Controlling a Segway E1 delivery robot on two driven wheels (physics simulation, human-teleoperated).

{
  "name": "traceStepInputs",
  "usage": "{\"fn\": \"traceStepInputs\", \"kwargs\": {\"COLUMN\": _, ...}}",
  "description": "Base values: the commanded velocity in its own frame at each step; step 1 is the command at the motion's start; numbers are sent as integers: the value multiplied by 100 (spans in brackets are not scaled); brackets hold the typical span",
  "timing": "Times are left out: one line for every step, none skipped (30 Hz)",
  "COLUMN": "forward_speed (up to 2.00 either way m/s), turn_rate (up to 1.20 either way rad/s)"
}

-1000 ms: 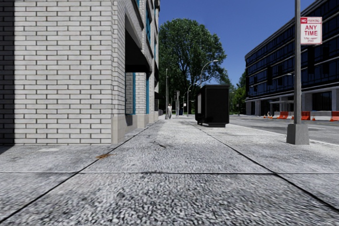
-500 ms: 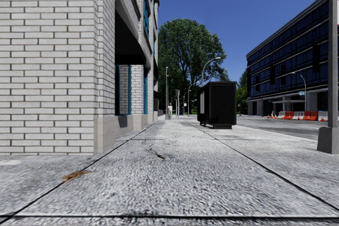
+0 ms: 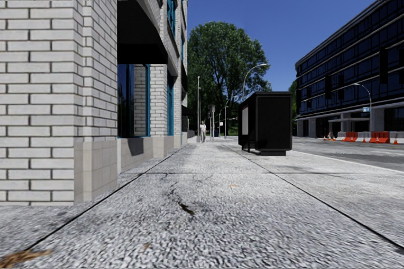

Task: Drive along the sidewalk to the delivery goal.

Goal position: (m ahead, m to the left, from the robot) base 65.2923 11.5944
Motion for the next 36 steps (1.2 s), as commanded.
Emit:
{"fn": "traceStepInputs", "kwargs": {"forward_speed": 200, "turn_rate": 0}}
{"fn": "traceStepInputs", "kwargs": {"forward_speed": 200, "turn_rate": 0}}
{"fn": "traceStepInputs", "kwargs": {"forward_speed": 200, "turn_rate": 0}}
{"fn": "traceStepInputs", "kwargs": {"forward_speed": 200, "turn_rate": 0}}
{"fn": "traceStepInputs", "kwargs": {"forward_speed": 200, "turn_rate": 0}}
{"fn": "traceStepInputs", "kwargs": {"forward_speed": 200, "turn_rate": 0}}
{"fn": "traceStepInputs", "kwargs": {"forward_speed": 200, "turn_rate": 0}}
{"fn": "traceStepInputs", "kwargs": {"forward_speed": 200, "turn_rate": 0}}
{"fn": "traceStepInputs", "kwargs": {"forward_speed": 200, "turn_rate": 0}}
{"fn": "traceStepInputs", "kwargs": {"forward_speed": 200, "turn_rate": 0}}
{"fn": "traceStepInputs", "kwargs": {"forward_speed": 200, "turn_rate": 0}}
{"fn": "traceStepInputs", "kwargs": {"forward_speed": 200, "turn_rate": 0}}
{"fn": "traceStepInputs", "kwargs": {"forward_speed": 200, "turn_rate": 0}}
{"fn": "traceStepInputs", "kwargs": {"forward_speed": 200, "turn_rate": 0}}
{"fn": "traceStepInputs", "kwargs": {"forward_speed": 200, "turn_rate": 0}}
{"fn": "traceStepInputs", "kwargs": {"forward_speed": 200, "turn_rate": 0}}
{"fn": "traceStepInputs", "kwargs": {"forward_speed": 200, "turn_rate": 0}}
{"fn": "traceStepInputs", "kwargs": {"forward_speed": 200, "turn_rate": 0}}
{"fn": "traceStepInputs", "kwargs": {"forward_speed": 200, "turn_rate": 0}}
{"fn": "traceStepInputs", "kwargs": {"forward_speed": 200, "turn_rate": 0}}
{"fn": "traceStepInputs", "kwargs": {"forward_speed": 200, "turn_rate": 0}}
{"fn": "traceStepInputs", "kwargs": {"forward_speed": 200, "turn_rate": 0}}
{"fn": "traceStepInputs", "kwargs": {"forward_speed": 200, "turn_rate": 0}}
{"fn": "traceStepInputs", "kwargs": {"forward_speed": 200, "turn_rate": 0}}
{"fn": "traceStepInputs", "kwargs": {"forward_speed": 200, "turn_rate": 0}}
{"fn": "traceStepInputs", "kwargs": {"forward_speed": 200, "turn_rate": 0}}
{"fn": "traceStepInputs", "kwargs": {"forward_speed": 200, "turn_rate": 0}}
{"fn": "traceStepInputs", "kwargs": {"forward_speed": 200, "turn_rate": 0}}
{"fn": "traceStepInputs", "kwargs": {"forward_speed": 200, "turn_rate": 0}}
{"fn": "traceStepInputs", "kwargs": {"forward_speed": 200, "turn_rate": 0}}
{"fn": "traceStepInputs", "kwargs": {"forward_speed": 200, "turn_rate": 0}}
{"fn": "traceStepInputs", "kwargs": {"forward_speed": 200, "turn_rate": 0}}
{"fn": "traceStepInputs", "kwargs": {"forward_speed": 200, "turn_rate": 0}}
{"fn": "traceStepInputs", "kwargs": {"forward_speed": 200, "turn_rate": 0}}
{"fn": "traceStepInputs", "kwargs": {"forward_speed": 200, "turn_rate": 0}}
{"fn": "traceStepInputs", "kwargs": {"forward_speed": 200, "turn_rate": 0}}
